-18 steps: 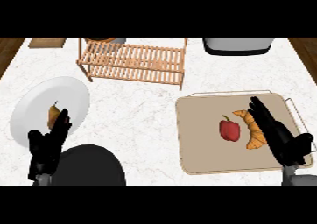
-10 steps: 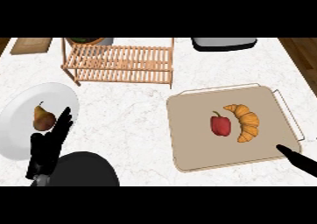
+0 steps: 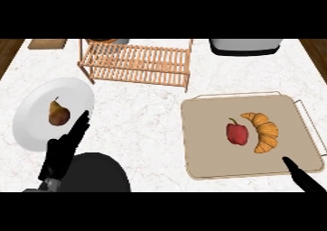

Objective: Pick the bell pepper from the tray and place it in the tiered shelf

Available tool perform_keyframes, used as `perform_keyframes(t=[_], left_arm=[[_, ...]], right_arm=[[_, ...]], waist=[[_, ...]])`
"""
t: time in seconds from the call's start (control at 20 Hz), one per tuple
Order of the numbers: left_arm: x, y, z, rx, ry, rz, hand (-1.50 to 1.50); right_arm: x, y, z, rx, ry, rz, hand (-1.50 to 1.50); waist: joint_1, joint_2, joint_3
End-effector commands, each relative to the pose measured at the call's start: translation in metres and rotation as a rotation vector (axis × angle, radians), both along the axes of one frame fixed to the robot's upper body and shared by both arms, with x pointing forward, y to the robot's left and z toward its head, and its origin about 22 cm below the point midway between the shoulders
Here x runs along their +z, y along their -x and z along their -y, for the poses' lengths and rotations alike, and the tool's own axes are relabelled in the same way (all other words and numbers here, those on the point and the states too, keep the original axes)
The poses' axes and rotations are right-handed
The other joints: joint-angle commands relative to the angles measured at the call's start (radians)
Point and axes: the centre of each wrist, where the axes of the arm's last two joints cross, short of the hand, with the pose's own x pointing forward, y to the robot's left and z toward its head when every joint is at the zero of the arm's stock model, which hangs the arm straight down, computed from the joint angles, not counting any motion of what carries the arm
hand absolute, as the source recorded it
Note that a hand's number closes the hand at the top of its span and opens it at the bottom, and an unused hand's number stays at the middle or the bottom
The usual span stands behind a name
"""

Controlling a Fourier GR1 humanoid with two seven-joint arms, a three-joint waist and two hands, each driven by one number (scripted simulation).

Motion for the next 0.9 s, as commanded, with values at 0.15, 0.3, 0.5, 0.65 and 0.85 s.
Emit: perform_keyframes(t=[0.15, 0.3, 0.5, 0.65, 0.85], left_arm=[[0.013, -0.015, -0.002, -0.039, -0.004, -0.003, 0.0], [0.011, -0.007, 0.001, -0.044, -0.002, 0.014, 0.0], [0.012, -0.018, 0.011, -0.068, -0.018, 0.006, 0.0], [0.01, -0.012, 0.013, -0.085, -0.007, -0.001, 0.0], [0.005, -0.015, 0.023, -0.094, 0.003, 0.009, 0.0]], right_arm=[[0.069, 0.005, -0.038, 0.171, 0.024, -0.042, -1.5], [0.076, 0.01, -0.038, 0.258, 0.028, -0.246, -1.5], [0.079, 0.005, -0.01, 0.211, 0.28, -0.546, -1.5], [0.088, 0.003, -0.004, 0.147, 0.348, -0.741, -1.5], [0.109, -0.031, -0.028, 0.073, 0.389, -0.862, -1.5]], waist=[[0.03, 0.003, -0.001], [0.039, 0.004, -0.002], [0.068, 0.025, -0.011], [0.078, 0.02, -0.008], [0.093, 0.019, -0.006]])
